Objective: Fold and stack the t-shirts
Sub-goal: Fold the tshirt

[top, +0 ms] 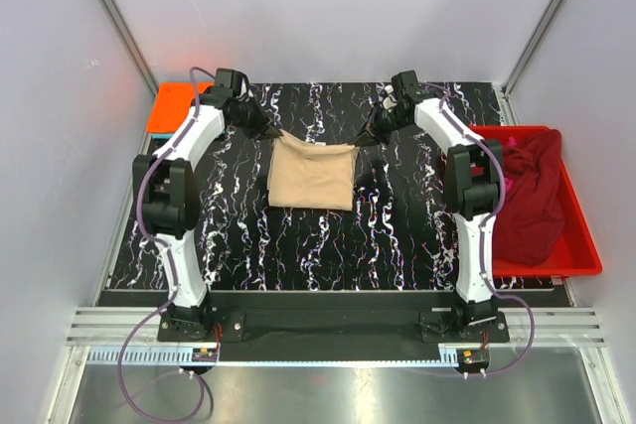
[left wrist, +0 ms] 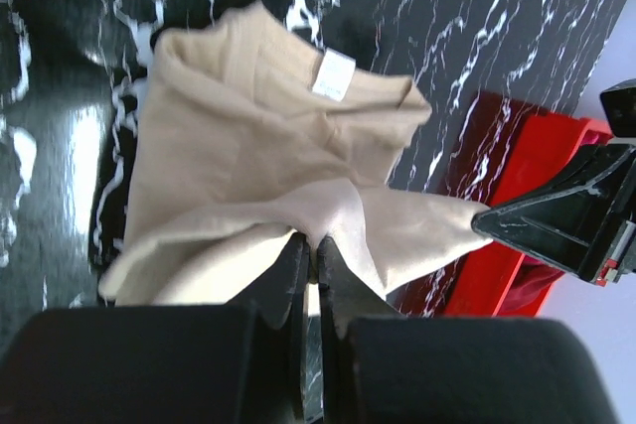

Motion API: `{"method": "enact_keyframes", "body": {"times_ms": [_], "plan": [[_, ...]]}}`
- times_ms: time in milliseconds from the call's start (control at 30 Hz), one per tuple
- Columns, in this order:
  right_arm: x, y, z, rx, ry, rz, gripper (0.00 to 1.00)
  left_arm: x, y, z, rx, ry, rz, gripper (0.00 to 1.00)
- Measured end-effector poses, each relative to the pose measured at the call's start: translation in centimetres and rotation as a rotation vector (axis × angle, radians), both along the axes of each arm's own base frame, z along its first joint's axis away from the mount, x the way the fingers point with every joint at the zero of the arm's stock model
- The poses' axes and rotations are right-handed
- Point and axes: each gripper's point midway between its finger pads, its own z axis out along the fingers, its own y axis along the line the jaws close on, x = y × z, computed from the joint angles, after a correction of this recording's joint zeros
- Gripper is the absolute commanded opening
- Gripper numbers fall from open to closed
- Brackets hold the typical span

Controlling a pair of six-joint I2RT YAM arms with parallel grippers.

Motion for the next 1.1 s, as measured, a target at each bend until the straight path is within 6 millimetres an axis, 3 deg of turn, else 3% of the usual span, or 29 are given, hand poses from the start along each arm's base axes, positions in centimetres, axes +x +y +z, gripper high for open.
{"method": "enact_keyframes", "body": {"times_ms": [167, 267, 300, 333, 367, 400, 500, 567, 633, 767, 833, 900, 1000, 1100], "plan": [[2.2, -0.1, -1.4, 0.011, 0.012, -0.005, 0.0, 2.4, 0.1, -1.6, -0.02, 0.009, -0.002, 0.02], [3.5, -0.5, -2.3, 0.012, 0.011, -0.02, 0.04, 4.2, -0.3, -3.0, -0.028, -0.009, -0.01, 0.11], [4.0, -0.8, -2.6, 0.012, 0.015, -0.031, 0.1, 4.7, -0.4, -3.5, -0.028, -0.008, -0.011, 0.15], [4.6, -1.2, -2.9, 0.014, 0.015, -0.045, 0.4, 5.4, -0.4, -4.0, -0.023, -0.014, -0.016, 0.2], [5.3, -1.7, -3.2, 0.016, 0.015, -0.063, 0.48, 6.5, -0.3, -4.7, -0.008, -0.024, -0.019, 0.27], [6.1, -2.3, -3.6, 0.012, 0.005, -0.078, 0.5, 7.6, -0.1, -5.1, 0.009, -0.043, -0.022, 0.3], [9.5, -4.1, -4.0, 0.003, -0.049, -0.108, 0.53, 10.2, 1.1, -6.1, 0.093, -0.089, 0.002, 0.5], [11.4, -5.3, -4.1, -0.029, -0.099, -0.124, 0.53, 10.5, 2.3, -6.2, 0.142, -0.091, 0.025, 0.5], [12.1, -6.8, -4.0, -0.07, -0.127, -0.137, 0.52, 11.0, 3.4, -5.3, 0.182, -0.123, 0.043, 0.48], [10.3, -7.3, -3.2, -0.092, -0.129, -0.123, 0.5, 9.7, 3.9, -2.3, 0.175, -0.172, 0.047, 0.38], [8.7, -6.3, -3.0, -0.082, -0.114, -0.093, 0.49, 8.2, 3.0, -0.6, 0.136, -0.202, 0.02, 0.33], [7.2, -4.5, -2.9, -0.072, -0.116, -0.044, 0.41, 6.2, 1.3, 0.4, 0.086, -0.228, -0.032, 0.29], [5.5, -1.0, -3.0, -0.045, -0.134, 0.033, 0.26, 2.9, -1.5, -0.3, 0.038, -0.217, -0.114, 0.26], [4.0, 2.7, -3.2, 0.02, -0.142, 0.103, 0.14, -0.5, -3.9, -3.2, -0.002, -0.159, -0.186, 0.21]]}}
